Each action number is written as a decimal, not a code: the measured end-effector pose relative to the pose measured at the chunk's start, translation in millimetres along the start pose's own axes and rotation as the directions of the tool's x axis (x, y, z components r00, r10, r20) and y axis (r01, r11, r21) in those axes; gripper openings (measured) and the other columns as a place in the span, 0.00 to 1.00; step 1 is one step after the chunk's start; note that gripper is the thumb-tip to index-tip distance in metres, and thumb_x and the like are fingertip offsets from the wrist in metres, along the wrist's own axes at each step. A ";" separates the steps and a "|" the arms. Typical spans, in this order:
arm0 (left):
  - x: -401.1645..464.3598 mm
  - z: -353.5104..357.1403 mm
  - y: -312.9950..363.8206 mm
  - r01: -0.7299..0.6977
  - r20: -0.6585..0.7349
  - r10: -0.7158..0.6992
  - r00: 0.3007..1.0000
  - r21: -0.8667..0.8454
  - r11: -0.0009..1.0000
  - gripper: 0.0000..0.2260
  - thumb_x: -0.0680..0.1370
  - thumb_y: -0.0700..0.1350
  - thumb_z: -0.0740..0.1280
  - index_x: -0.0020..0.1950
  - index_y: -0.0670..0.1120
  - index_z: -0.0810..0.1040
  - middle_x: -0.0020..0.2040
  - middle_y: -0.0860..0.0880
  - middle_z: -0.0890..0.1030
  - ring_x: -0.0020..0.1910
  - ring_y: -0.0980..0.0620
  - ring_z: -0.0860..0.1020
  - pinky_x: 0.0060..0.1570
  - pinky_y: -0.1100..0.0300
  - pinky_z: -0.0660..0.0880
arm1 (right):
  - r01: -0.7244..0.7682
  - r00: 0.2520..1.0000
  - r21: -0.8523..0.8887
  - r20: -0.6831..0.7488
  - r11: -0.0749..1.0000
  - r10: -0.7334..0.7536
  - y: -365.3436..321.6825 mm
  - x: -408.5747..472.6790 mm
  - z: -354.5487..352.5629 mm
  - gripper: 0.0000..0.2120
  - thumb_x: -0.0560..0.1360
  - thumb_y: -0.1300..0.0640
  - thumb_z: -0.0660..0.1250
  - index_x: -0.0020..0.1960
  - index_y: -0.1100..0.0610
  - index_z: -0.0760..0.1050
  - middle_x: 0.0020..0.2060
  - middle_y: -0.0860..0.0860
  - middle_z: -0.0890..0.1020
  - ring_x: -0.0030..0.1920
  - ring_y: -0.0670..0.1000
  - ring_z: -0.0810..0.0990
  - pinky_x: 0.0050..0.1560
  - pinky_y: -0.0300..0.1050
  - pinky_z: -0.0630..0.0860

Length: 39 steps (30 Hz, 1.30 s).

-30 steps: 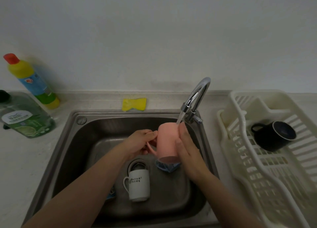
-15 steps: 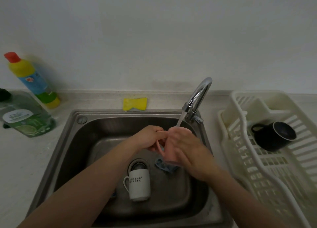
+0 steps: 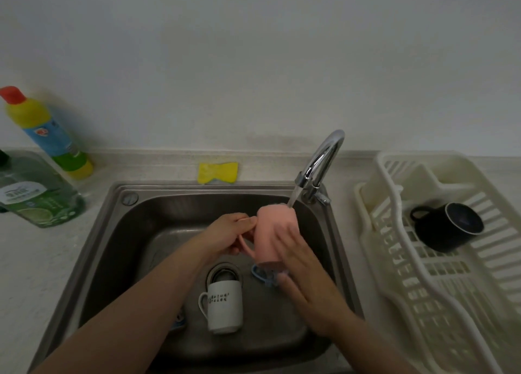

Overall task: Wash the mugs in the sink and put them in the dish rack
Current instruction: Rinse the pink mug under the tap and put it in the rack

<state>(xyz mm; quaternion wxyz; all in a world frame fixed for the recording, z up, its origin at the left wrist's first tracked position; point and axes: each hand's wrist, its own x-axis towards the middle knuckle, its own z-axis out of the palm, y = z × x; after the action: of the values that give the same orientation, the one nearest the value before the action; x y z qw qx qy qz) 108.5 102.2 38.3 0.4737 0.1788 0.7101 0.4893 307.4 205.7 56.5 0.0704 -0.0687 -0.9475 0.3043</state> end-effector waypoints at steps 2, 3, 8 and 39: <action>-4.3 -1.4 -6.3 0.008 0.015 -0.007 1.000 -0.004 1.000 0.11 0.83 0.50 0.61 0.49 0.43 0.76 0.41 0.47 0.82 0.30 0.50 0.78 0.25 0.64 0.65 | -0.144 0.987 0.202 -0.039 0.969 0.155 1.5 8.9 -1.9 0.30 0.79 0.38 0.49 0.78 0.45 0.45 0.77 0.38 0.45 0.77 0.41 0.43 0.76 0.43 0.46; -5.6 -0.5 -8.1 0.012 0.012 -0.011 1.000 -0.019 1.000 0.12 0.83 0.49 0.60 0.50 0.42 0.76 0.41 0.46 0.82 0.30 0.50 0.78 0.26 0.64 0.65 | -0.250 0.960 0.312 -0.043 0.917 0.277 1.8 18.2 -6.6 0.31 0.77 0.35 0.49 0.77 0.41 0.43 0.77 0.37 0.44 0.77 0.40 0.45 0.76 0.43 0.49; -6.2 -4.2 -8.1 0.031 -0.045 -0.037 0.998 -0.134 0.991 0.17 0.83 0.50 0.60 0.58 0.36 0.75 0.41 0.45 0.81 0.29 0.53 0.75 0.27 0.64 0.65 | -0.145 0.989 0.186 0.054 0.972 0.137 -23.5 4.2 -3.6 0.37 0.75 0.31 0.45 0.78 0.43 0.36 0.75 0.36 0.33 0.75 0.40 0.34 0.73 0.43 0.47; -2.7 5.4 7.7 0.043 0.035 -0.039 0.999 -0.126 0.991 0.13 0.83 0.50 0.60 0.56 0.40 0.75 0.38 0.47 0.81 0.28 0.53 0.75 0.27 0.64 0.64 | -0.297 0.940 0.363 -0.051 0.883 0.337 1.8 23.7 -19.8 0.33 0.77 0.31 0.48 0.77 0.38 0.40 0.75 0.35 0.49 0.75 0.43 0.56 0.65 0.32 0.59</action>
<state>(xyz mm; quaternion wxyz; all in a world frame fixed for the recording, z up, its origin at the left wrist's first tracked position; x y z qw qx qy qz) 112.7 106.7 45.9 0.5054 0.1417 0.6735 0.5205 287.7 222.4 73.5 0.0842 -0.2261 -0.8486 0.4708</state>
